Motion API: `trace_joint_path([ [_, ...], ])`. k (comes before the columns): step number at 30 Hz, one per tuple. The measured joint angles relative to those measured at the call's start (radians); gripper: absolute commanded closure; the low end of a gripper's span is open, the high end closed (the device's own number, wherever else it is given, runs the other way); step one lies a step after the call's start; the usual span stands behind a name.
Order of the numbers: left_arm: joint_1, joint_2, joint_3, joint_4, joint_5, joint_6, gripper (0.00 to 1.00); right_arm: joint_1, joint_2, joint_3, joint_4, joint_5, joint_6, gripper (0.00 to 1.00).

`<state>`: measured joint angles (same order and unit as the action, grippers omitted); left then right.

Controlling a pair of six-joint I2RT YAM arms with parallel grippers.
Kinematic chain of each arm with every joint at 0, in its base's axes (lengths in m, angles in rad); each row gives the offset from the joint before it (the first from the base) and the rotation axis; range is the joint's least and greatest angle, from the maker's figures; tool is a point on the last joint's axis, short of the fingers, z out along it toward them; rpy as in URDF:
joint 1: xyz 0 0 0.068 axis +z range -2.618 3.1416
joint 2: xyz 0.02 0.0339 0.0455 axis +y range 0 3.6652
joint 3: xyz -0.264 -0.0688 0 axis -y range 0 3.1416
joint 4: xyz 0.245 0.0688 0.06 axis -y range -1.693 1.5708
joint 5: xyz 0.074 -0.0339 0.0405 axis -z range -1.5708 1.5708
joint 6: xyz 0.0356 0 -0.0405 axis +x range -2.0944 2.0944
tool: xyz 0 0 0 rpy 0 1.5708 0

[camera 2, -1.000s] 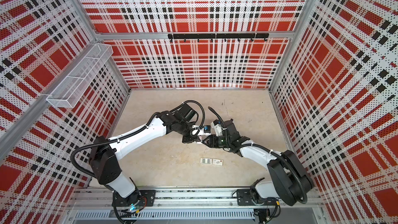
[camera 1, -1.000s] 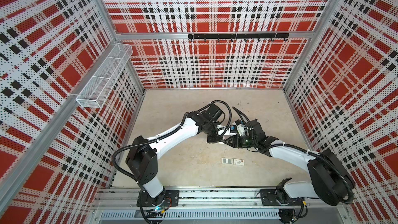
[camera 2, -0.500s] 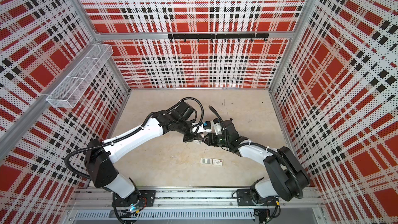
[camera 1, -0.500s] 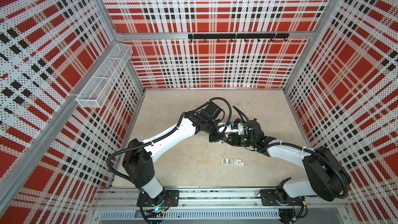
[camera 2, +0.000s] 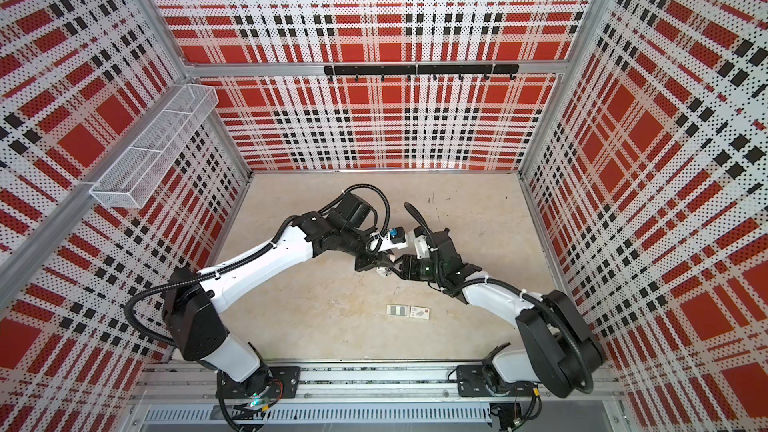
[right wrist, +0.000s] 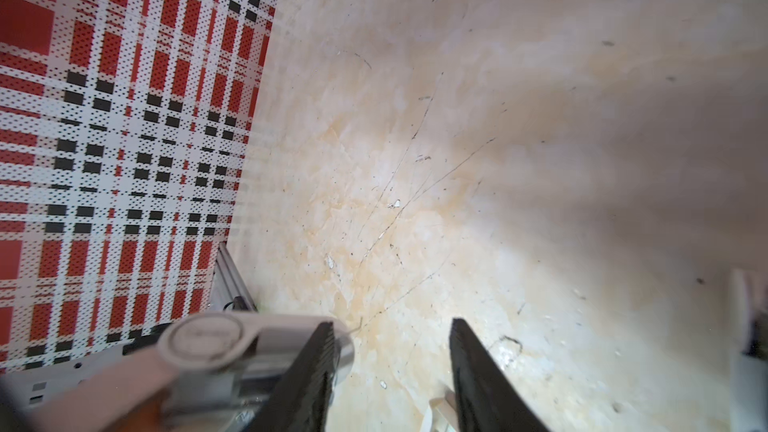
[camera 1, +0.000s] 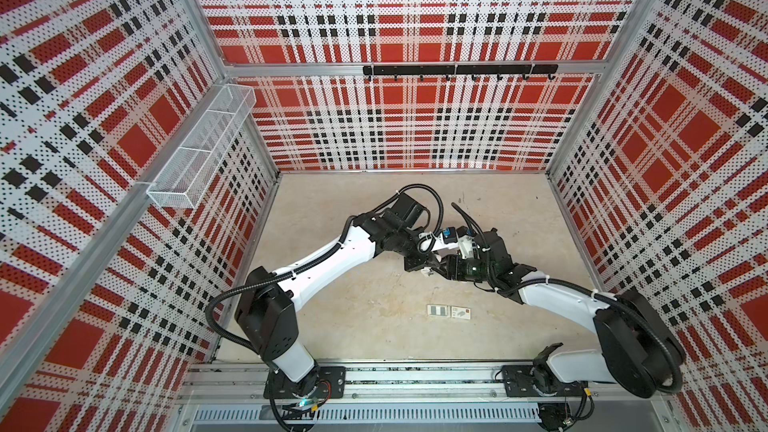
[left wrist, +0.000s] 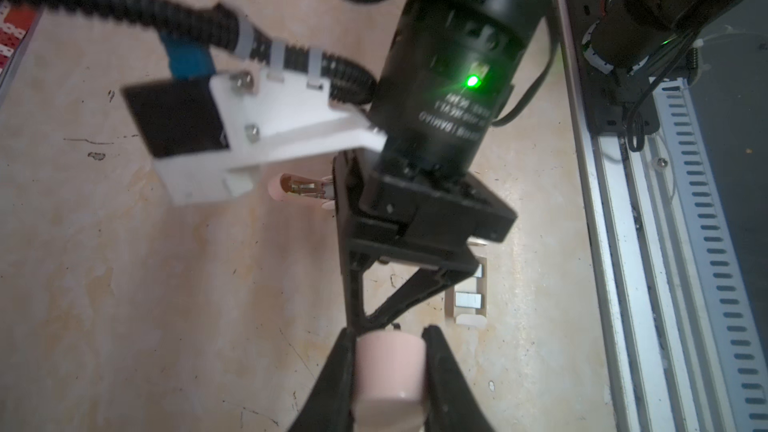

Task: Load the staples into the stapler
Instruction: 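Pull the grippers apart and regrasp the pink piece with the right gripper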

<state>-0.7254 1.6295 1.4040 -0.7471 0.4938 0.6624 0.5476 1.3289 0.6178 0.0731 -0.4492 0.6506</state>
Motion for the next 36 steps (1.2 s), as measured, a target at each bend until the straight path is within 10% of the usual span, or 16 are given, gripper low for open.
trace_joint_path([
  [10,0.17,0.034,0.005,-0.068,0.261,-0.001,1.0,-0.026,-0.238,-0.019,-0.077,-0.071,-0.126,0.42],
  [36,0.172,0.306,0.336,-0.55,0.605,0.222,1.0,0.091,-0.105,0.053,-0.014,-0.172,-0.195,0.44],
])
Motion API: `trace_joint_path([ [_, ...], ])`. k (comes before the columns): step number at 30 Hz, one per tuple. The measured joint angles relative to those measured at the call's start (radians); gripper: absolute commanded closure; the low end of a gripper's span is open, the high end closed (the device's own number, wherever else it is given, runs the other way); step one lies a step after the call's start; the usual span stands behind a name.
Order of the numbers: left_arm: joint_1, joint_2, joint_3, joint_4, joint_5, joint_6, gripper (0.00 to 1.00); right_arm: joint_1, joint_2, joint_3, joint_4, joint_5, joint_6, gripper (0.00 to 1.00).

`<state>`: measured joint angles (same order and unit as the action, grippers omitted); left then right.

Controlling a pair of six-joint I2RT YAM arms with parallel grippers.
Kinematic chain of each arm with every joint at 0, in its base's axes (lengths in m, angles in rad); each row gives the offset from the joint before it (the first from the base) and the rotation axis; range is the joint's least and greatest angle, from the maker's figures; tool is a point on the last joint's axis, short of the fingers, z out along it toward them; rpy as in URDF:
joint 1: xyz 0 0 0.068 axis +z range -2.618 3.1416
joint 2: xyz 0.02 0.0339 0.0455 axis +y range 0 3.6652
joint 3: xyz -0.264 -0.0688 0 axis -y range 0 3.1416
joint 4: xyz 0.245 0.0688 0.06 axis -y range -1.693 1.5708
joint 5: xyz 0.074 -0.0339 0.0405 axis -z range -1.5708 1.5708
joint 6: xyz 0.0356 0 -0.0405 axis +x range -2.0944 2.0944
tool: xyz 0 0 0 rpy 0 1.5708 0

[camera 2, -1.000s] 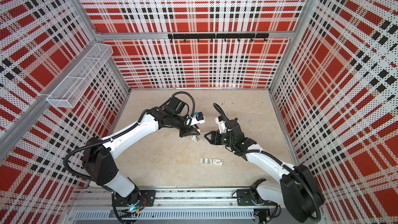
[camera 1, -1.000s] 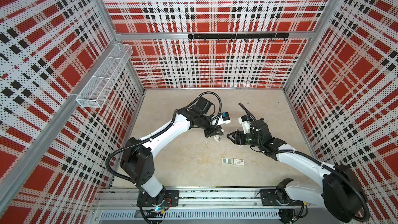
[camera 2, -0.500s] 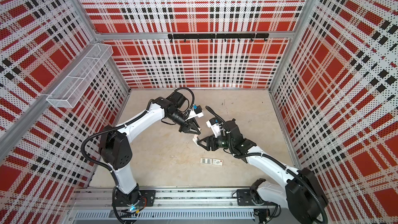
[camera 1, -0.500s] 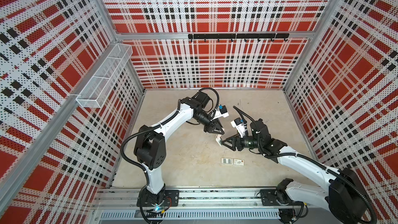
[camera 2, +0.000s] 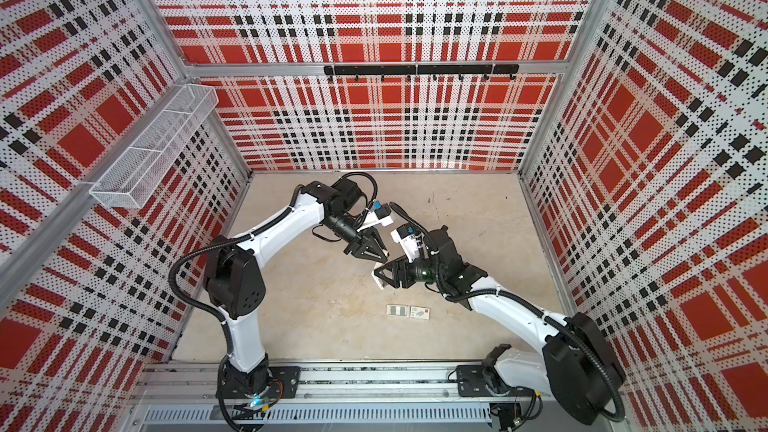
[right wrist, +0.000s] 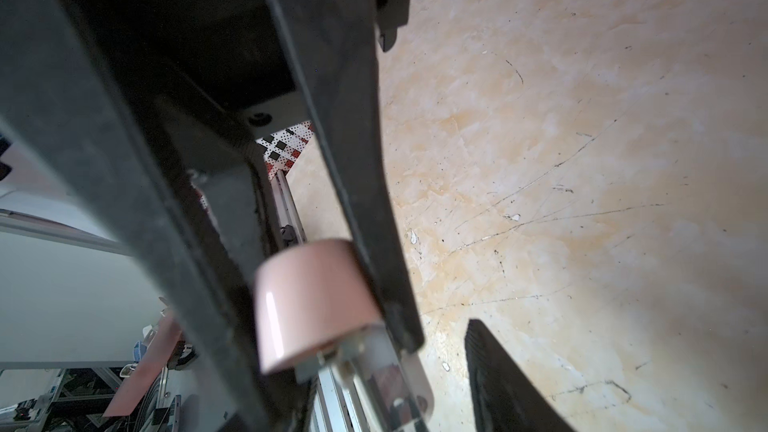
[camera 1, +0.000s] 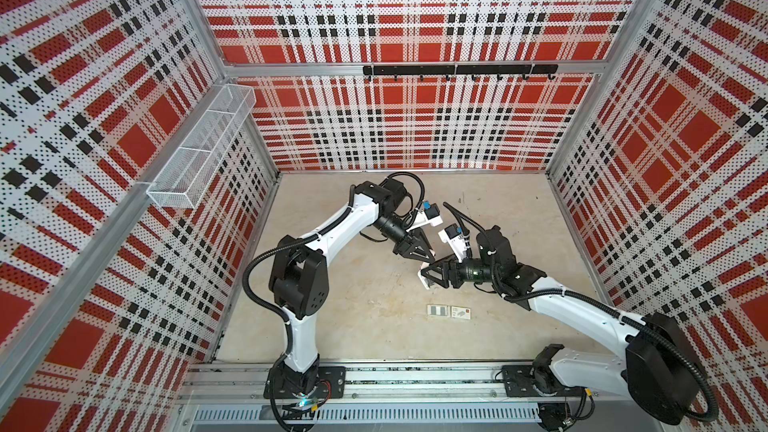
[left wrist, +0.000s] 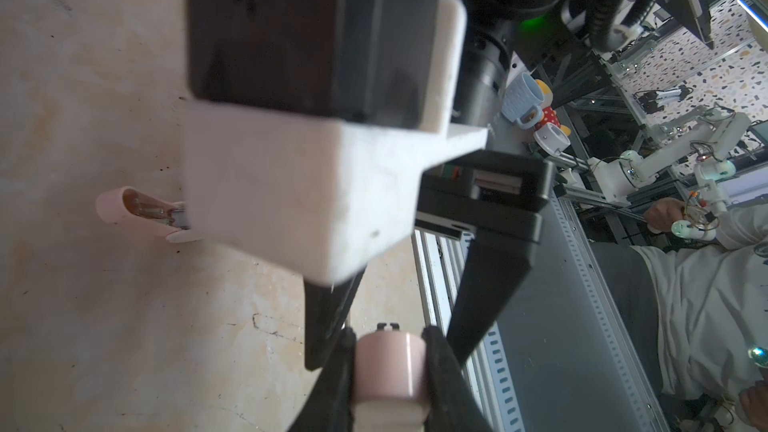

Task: Load the staples into the stapler
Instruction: 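Pull the grippers apart and regrasp the pink piece with the right gripper, then open the left gripper off the pink piece while the right gripper holds it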

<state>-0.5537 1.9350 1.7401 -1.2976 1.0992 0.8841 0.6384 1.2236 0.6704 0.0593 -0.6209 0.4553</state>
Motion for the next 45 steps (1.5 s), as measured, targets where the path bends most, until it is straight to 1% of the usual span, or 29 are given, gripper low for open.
trace_joint_path([
  [3,-0.005,0.0,0.011,-0.022,0.005,0.015,1.0,0.0,-0.001,-0.001,0.02,-0.011,0.006,0.46],
  [6,-0.005,0.0,0.019,-0.034,0.019,0.021,1.0,0.003,0.0,-0.007,0.063,-0.031,0.025,0.5],
  [13,-0.005,0.006,0.047,-0.064,0.027,0.036,1.0,0.011,0.017,-0.017,0.135,-0.053,0.054,0.52],
  [16,-0.005,0.007,0.051,-0.073,0.03,0.042,1.0,0.012,0.017,-0.021,0.146,-0.052,0.061,0.53],
  [22,0.002,0.011,0.052,-0.09,0.047,0.052,1.0,0.014,0.006,-0.032,0.149,-0.05,0.066,0.57],
  [24,0.005,0.011,0.052,-0.096,0.052,0.059,1.0,0.014,0.0,-0.035,0.15,-0.048,0.068,0.6],
  [27,0.008,0.011,0.052,-0.104,0.059,0.065,1.0,0.014,-0.005,-0.04,0.159,-0.048,0.071,0.6],
  [28,0.008,0.011,0.052,-0.106,0.063,0.066,1.0,0.014,-0.006,-0.042,0.164,-0.048,0.072,0.61],
  [29,0.008,0.011,0.052,-0.108,0.064,0.068,1.0,0.014,-0.006,-0.044,0.17,-0.048,0.074,0.66],
  [32,0.007,0.011,0.052,-0.112,0.068,0.068,1.0,0.016,-0.006,-0.045,0.182,-0.057,0.069,0.71],
  [36,0.007,0.011,0.052,-0.121,0.072,0.068,0.91,0.019,-0.007,-0.045,0.185,-0.067,0.064,0.74],
  [37,0.007,0.011,0.052,-0.123,0.072,0.067,0.86,0.019,-0.008,-0.045,0.185,-0.067,0.063,0.74],
  [38,0.007,0.011,0.052,-0.124,0.072,0.067,0.82,0.019,-0.008,-0.045,0.185,-0.066,0.061,0.77],
  [40,0.008,0.011,0.052,-0.125,0.072,0.067,0.75,0.019,-0.009,-0.045,0.185,-0.066,0.058,0.78],
  [42,0.008,0.011,0.052,-0.125,0.072,0.067,0.67,0.019,-0.009,-0.045,0.185,-0.063,0.055,0.82],
  [45,0.01,0.012,0.053,-0.125,0.071,0.066,0.55,0.019,-0.009,-0.045,0.181,-0.048,0.055,0.83],
])
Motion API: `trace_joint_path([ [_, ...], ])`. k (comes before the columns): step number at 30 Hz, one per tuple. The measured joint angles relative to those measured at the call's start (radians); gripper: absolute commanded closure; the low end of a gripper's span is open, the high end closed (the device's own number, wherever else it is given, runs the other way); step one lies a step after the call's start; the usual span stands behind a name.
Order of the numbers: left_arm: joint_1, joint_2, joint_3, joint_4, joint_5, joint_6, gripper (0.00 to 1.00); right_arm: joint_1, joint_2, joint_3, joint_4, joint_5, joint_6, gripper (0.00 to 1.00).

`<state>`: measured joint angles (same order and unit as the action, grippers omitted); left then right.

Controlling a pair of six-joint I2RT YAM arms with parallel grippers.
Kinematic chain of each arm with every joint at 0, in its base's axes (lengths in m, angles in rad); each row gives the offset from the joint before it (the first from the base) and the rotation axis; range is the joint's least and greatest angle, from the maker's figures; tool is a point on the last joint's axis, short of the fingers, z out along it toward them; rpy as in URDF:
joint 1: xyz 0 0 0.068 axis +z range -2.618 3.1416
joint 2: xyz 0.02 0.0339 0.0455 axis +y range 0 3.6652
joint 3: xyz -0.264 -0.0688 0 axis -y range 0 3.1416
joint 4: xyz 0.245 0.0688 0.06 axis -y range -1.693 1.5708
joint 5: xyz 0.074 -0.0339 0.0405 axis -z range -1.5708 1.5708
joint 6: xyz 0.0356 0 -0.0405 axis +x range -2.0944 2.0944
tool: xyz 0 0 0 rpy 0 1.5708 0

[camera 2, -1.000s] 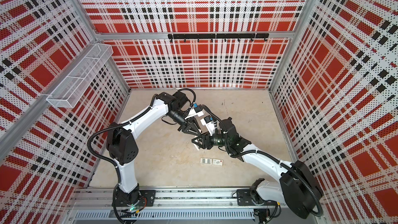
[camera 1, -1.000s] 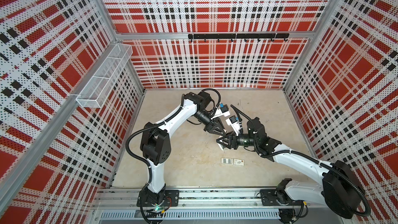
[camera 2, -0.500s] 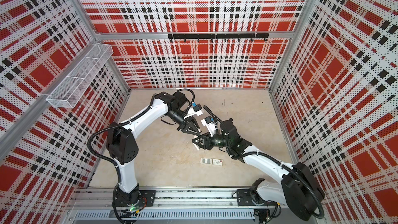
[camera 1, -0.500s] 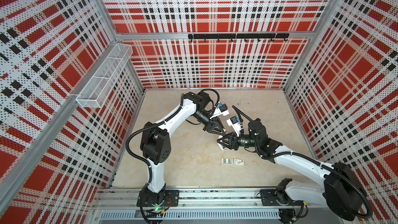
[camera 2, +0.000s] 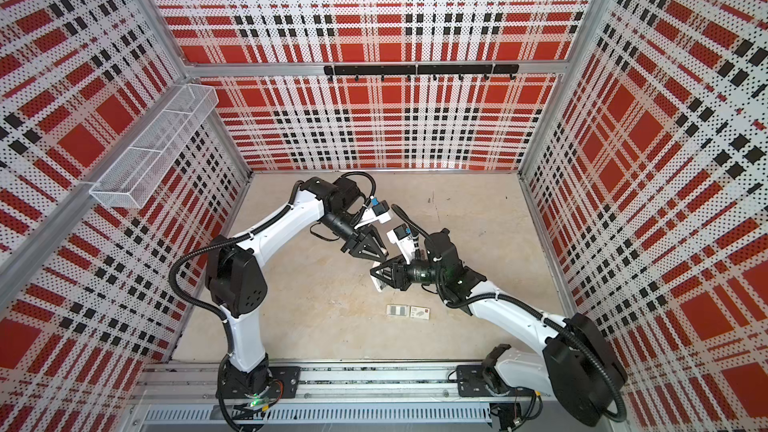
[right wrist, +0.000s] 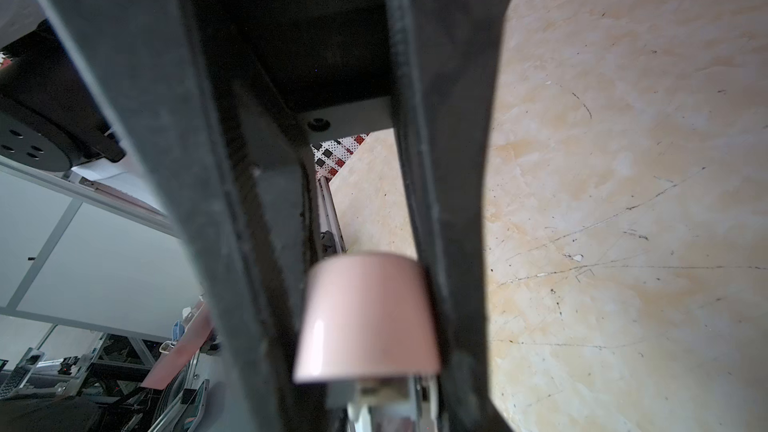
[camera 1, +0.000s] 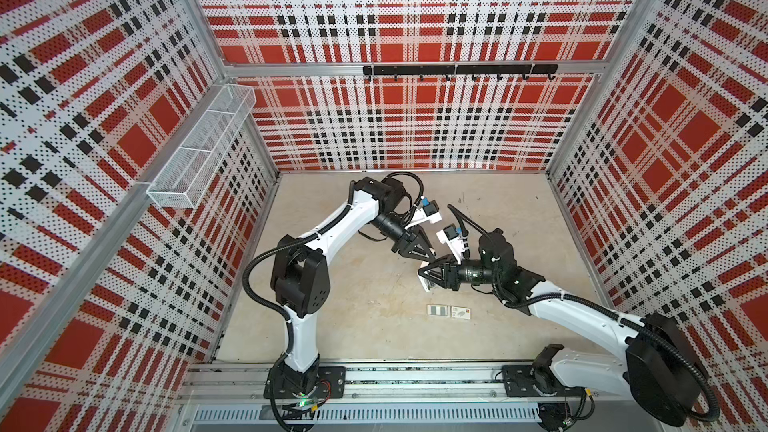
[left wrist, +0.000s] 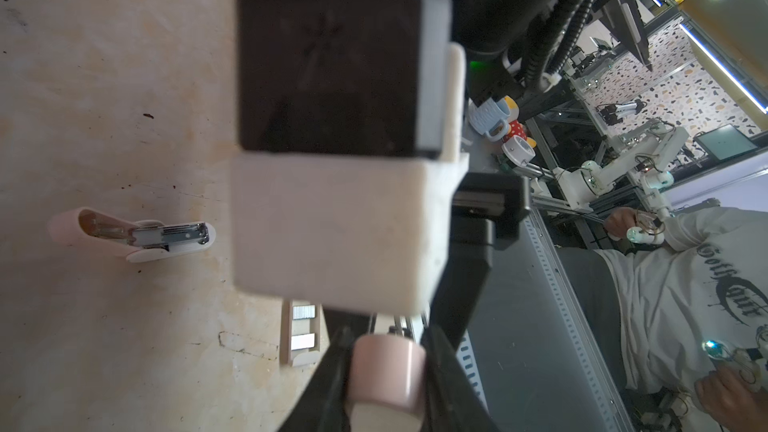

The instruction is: Load the staples into the stapler

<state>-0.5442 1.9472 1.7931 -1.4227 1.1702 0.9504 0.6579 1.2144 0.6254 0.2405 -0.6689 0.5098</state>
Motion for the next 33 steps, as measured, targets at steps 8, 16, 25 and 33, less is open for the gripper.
trace_joint_path([
  [8,0.017,0.001,0.004,0.0,0.0,0.0,0.46,-0.001,0.007,0.001,-0.021,0.025,-0.003,0.84],
  [16,0.061,0.0,0.009,0.017,-0.012,-0.019,0.45,-0.002,0.009,0.007,-0.079,0.069,-0.014,0.84],
  [25,0.148,-0.099,-0.139,0.266,-0.151,-0.212,0.45,-0.008,0.009,0.02,-0.19,0.153,-0.03,0.83],
  [33,0.219,-0.293,-0.291,0.537,-0.495,-0.409,0.45,-0.008,0.109,0.104,-0.3,0.278,-0.083,0.83],
])
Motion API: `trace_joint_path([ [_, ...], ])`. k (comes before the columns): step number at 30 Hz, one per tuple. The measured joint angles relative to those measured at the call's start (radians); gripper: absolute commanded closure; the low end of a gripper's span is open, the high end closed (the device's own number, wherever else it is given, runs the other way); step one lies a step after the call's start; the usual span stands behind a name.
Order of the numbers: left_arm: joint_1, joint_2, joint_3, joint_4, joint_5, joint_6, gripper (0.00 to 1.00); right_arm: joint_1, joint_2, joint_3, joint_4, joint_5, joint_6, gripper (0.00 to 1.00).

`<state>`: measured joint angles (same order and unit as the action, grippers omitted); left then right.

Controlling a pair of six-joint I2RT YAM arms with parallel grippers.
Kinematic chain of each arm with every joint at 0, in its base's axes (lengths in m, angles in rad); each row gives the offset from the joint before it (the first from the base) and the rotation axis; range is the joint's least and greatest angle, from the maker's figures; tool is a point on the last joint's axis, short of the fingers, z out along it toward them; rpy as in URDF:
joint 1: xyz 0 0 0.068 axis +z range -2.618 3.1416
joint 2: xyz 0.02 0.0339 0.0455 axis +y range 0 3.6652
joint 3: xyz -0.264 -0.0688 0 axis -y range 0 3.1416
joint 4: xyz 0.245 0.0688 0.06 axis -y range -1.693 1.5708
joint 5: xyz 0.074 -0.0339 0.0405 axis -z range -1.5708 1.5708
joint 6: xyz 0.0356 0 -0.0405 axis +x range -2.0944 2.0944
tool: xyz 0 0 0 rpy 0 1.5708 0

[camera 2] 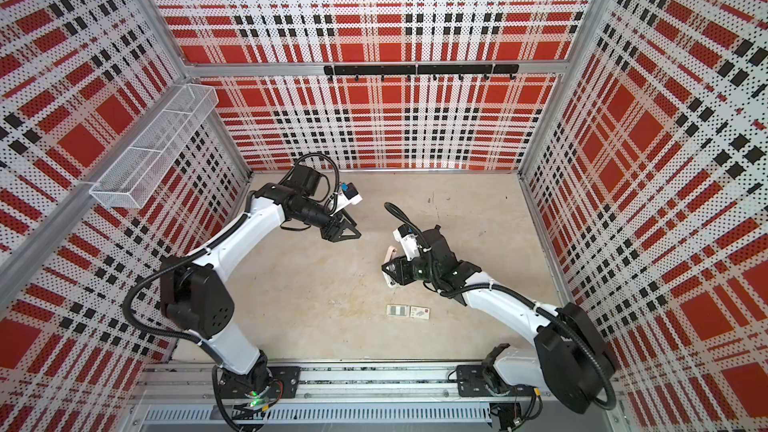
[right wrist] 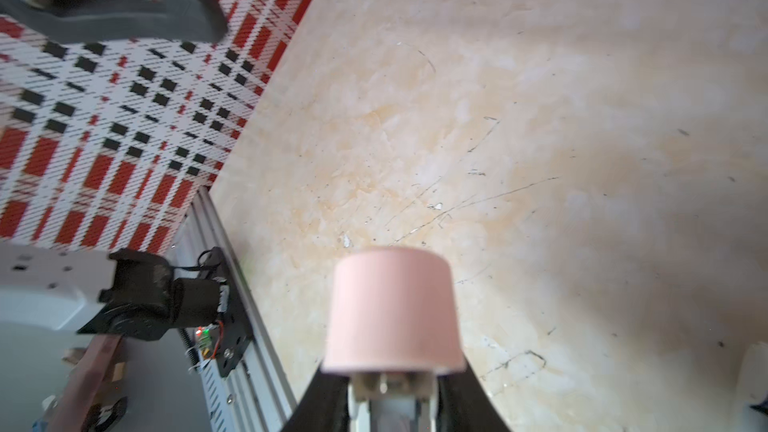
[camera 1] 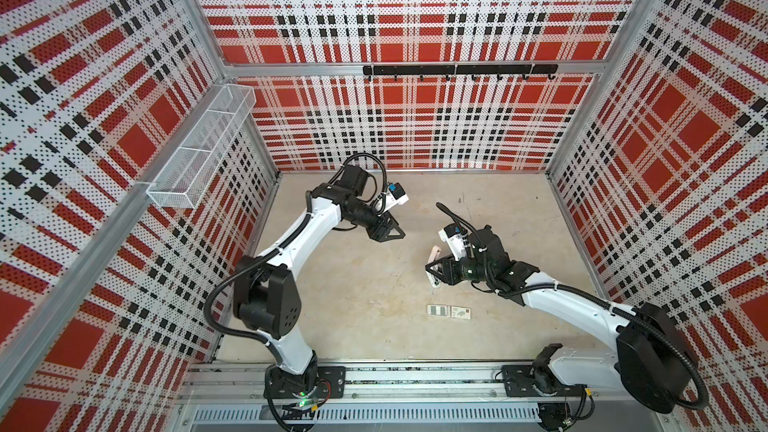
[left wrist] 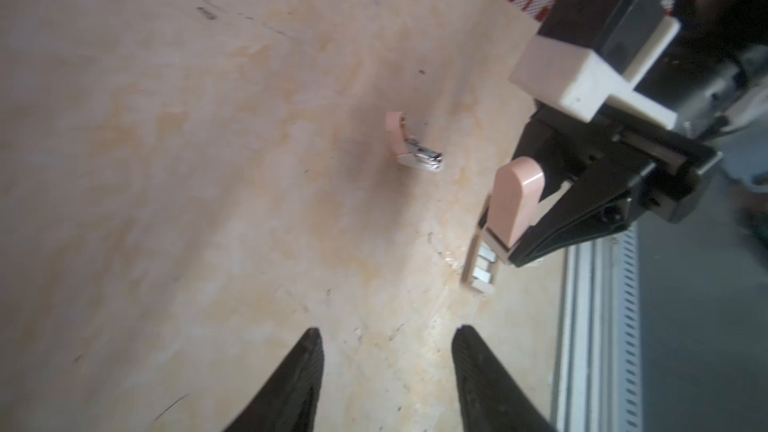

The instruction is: Load the staples into the stapler

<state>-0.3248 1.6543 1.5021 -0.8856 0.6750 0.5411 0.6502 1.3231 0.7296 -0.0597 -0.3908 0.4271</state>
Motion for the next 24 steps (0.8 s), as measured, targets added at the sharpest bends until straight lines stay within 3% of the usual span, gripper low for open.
trace_joint_path([
  [5,0.02,-0.149,-0.051,0.089,-0.218,-0.048,0.45,0.002,0.121,0.05,-0.045,0.079,-0.017,0.82],
  [10,0.046,-0.235,-0.097,0.132,-0.315,-0.066,0.45,0.023,0.215,0.123,-0.103,0.17,-0.028,0.82],
  [24,0.056,-0.262,-0.184,0.154,-0.376,-0.082,0.45,0.102,0.412,0.275,-0.22,0.442,-0.004,0.79],
])
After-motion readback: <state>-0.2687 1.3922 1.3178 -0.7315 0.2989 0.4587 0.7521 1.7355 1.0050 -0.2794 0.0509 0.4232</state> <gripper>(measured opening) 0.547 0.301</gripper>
